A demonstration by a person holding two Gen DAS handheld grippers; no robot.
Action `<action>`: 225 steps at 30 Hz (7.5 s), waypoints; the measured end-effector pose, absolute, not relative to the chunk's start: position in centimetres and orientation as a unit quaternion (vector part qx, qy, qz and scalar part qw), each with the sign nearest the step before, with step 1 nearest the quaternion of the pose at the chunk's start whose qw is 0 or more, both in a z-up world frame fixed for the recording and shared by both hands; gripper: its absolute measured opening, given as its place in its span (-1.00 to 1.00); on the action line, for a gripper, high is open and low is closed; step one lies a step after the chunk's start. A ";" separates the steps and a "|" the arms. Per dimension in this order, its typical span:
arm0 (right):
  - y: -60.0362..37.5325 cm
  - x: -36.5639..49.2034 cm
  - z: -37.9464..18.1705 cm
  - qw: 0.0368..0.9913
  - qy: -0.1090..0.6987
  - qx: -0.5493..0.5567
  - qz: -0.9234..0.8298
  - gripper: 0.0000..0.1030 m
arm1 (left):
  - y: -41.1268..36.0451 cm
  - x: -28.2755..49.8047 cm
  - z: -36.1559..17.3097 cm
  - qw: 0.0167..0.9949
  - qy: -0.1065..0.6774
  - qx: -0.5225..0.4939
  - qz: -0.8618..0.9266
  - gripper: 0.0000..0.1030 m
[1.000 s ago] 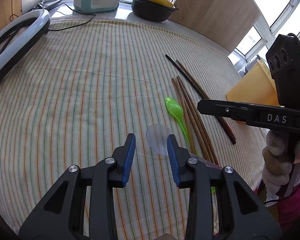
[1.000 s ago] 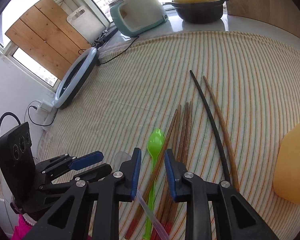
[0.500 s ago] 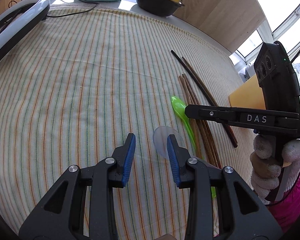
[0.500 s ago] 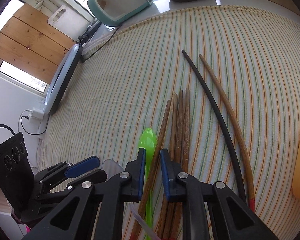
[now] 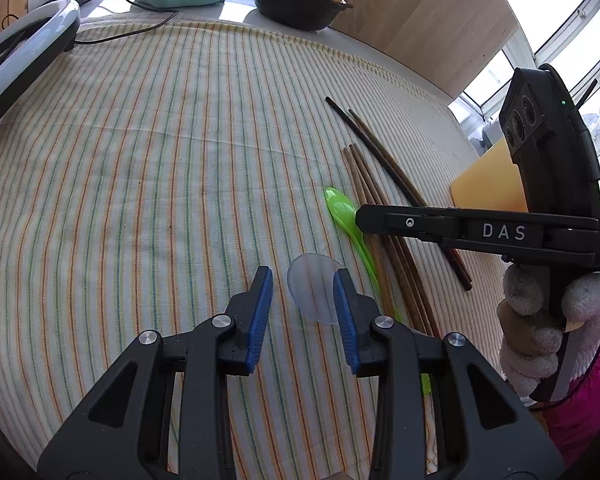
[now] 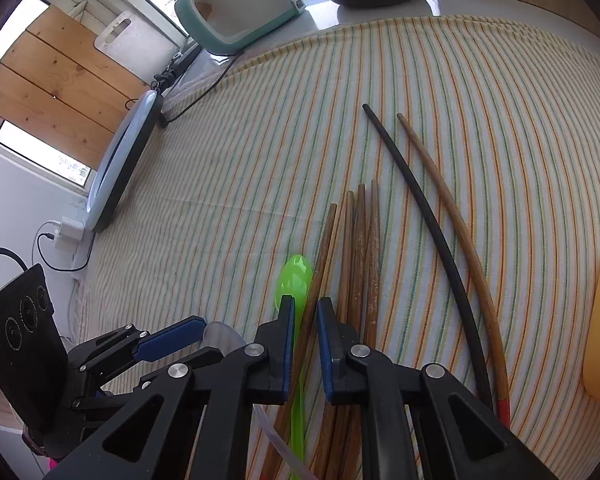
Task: Organize utensils
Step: 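Close the left tool on the clear plastic spoon while the right tool grasps a wooden chopstick, then carry the clear spoon with the left tool while the right tool carries the chopstick toward the container, then lower the clear spoon and wooden chopstick into the yellow container and open both tools, then move both tools back over the remaining spoon and chopsticks on the cloth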
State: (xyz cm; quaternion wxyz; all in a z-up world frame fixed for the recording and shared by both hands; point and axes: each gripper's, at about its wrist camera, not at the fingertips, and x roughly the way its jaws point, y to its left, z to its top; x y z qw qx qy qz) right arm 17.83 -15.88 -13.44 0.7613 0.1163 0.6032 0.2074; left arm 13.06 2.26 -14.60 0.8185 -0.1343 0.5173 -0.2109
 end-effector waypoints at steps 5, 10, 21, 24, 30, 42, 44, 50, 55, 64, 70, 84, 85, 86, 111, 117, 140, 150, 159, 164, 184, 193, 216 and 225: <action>-15.9 17.6 -13.4 0.764 0.600 0.118 0.205 -0.85 | 1.7 12.5 -14.9 0.815 0.520 -0.138 -0.214 -0.77; -15.8 17.4 -13.5 0.764 0.600 0.119 0.205 -0.89 | 0.9 12.5 -15.1 0.820 0.516 -0.133 -0.209 -0.92; -16.2 17.0 -12.5 0.774 0.588 0.115 0.202 -0.89 | 2.3 12.6 -14.0 0.830 0.502 -0.142 -0.196 -0.95; -16.1 16.6 -11.6 0.786 0.576 0.095 0.202 -0.89 | 3.2 12.5 -13.6 0.833 0.497 -0.151 -0.192 -0.96; -16.1 15.6 -9.1 0.809 0.547 0.072 0.205 -0.90 | 4.6 12.4 -12.7 0.840 0.484 -0.162 -0.184 -1.00; -16.3 14.5 -7.4 0.822 0.527 0.047 0.211 -0.90 | 5.2 12.8 -13.6 0.817 0.514 -0.179 -0.191 -0.28; -16.4 14.5 -7.5 0.821 0.528 0.050 0.211 -0.90 | 4.6 12.7 -13.9 0.816 0.515 -0.173 -0.200 -0.28; -16.5 14.4 -7.4 0.822 0.526 0.055 0.212 -0.91 | 1.8 12.6 -14.7 0.824 0.508 -0.142 -0.206 -0.91; -17.1 13.7 -6.3 0.829 0.513 0.052 0.216 -0.91 | 1.9 12.3 -13.3 0.834 0.491 -0.151 -0.202 -0.97; -18.4 11.1 -2.6 0.858 0.461 0.037 0.221 -0.91 | 3.5 11.9 -8.4 0.863 0.441 -0.151 -0.193 -0.99; -19.9 9.3 -0.4 0.878 0.425 0.033 0.219 -0.91 | 2.7 11.7 -5.3 0.877 0.408 -0.142 -0.209 -0.99; -23.6 5.9 4.6 0.918 0.342 0.030 0.197 -0.94 | -0.7 11.2 0.1 0.898 0.355 -0.110 -0.238 -0.99; -23.9 5.8 4.9 0.919 0.340 0.034 0.199 -0.94 | -0.8 11.3 0.4 0.898 0.352 -0.110 -0.239 -0.99; -24.3 5.7 5.2 0.918 0.339 0.039 0.201 -0.94 | -0.9 11.4 0.6 0.899 0.350 -0.110 -0.239 -0.99; -36.4 1.9 12.7 0.958 0.250 0.090 0.112 -0.93 | -7.1 13.6 6.2 0.911 0.296 -0.096 -0.270 -0.98; -37.9 2.3 12.7 0.960 0.242 0.103 0.099 -0.93 | -9.8 13.0 8.5 0.913 0.271 -0.087 -0.292 -0.98; -39.9 5.0 7.2 0.942 0.301 0.124 0.080 -0.93 | -20.6 13.5 8.5 0.930 0.236 0.006 -0.283 -0.99; -39.6 6.2 5.5 0.932 0.327 0.133 0.084 -0.93 | -22.1 13.8 7.1 0.930 0.240 0.031 -0.277 -0.99; -39.7 7.3 4.2 0.927 0.344 0.133 0.068 -0.88 | -22.9 14.0 5.3 0.924 0.263 0.046 -0.273 -0.99; -40.0 7.4 4.0 0.926 0.345 0.138 0.060 -0.88 | -22.6 14.1 4.9 0.921 0.272 0.043 -0.276 -0.98; -37.1 6.4 5.4 0.937 0.332 0.094 0.058 -0.53 | -17.1 13.2 5.0 0.921 0.284 0.002 -0.267 -0.64; -33.5 5.9 5.8 0.940 0.329 0.058 0.068 -0.38 | -12.5 13.1 3.7 0.923 0.301 -0.015 -0.238 -0.64; -27.1 4.5 0.5 0.914 0.379 0.044 0.140 0.25 | -2.3 14.2 -5.9 0.875 0.441 -0.077 -0.184 -0.46; -24.6 5.5 -2.5 0.890 0.426 0.035 0.160 0.25 | -2.0 14.1 -10.3 0.849 0.487 -0.095 -0.181 -0.46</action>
